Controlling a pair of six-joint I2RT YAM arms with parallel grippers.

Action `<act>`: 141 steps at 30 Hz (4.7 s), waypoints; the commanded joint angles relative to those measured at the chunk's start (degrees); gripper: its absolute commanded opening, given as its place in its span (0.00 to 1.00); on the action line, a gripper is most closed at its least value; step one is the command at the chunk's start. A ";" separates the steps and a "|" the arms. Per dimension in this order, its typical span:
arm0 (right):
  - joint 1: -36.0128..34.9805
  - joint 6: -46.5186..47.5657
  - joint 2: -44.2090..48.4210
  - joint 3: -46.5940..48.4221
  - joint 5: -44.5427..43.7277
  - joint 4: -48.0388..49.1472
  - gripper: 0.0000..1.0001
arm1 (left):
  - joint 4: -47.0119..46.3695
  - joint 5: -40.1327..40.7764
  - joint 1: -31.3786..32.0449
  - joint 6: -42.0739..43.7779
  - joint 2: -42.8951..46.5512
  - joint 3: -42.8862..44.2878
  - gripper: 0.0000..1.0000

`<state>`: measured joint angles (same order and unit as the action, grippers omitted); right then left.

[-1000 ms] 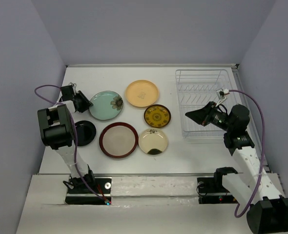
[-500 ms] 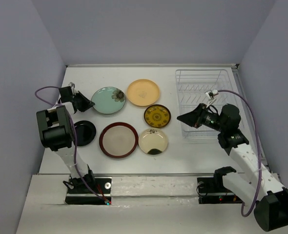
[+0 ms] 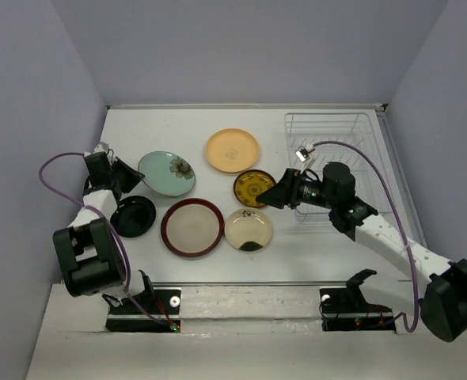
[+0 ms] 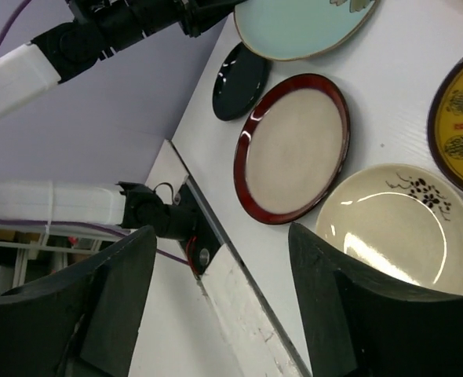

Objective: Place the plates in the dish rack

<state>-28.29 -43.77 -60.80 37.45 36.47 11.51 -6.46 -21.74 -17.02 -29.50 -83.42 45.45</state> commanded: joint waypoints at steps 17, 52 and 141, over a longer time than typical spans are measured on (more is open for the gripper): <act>-9.24 3.16 -20.94 19.05 -7.11 6.87 0.88 | -14.19 -13.06 0.66 -12.43 27.68 -7.57 0.06; 1.12 1.24 -13.31 18.89 7.83 4.58 0.07 | -21.68 -30.65 21.58 -11.03 40.17 -14.78 0.49; 4.76 19.87 -13.65 30.95 -28.14 -21.01 0.27 | 6.10 -1.50 34.77 10.07 50.81 -10.65 0.99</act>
<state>-13.91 -15.70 -74.76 76.40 -5.93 -12.45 -0.27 -30.63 18.09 -20.38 -35.00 31.55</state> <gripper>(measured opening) 0.345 0.990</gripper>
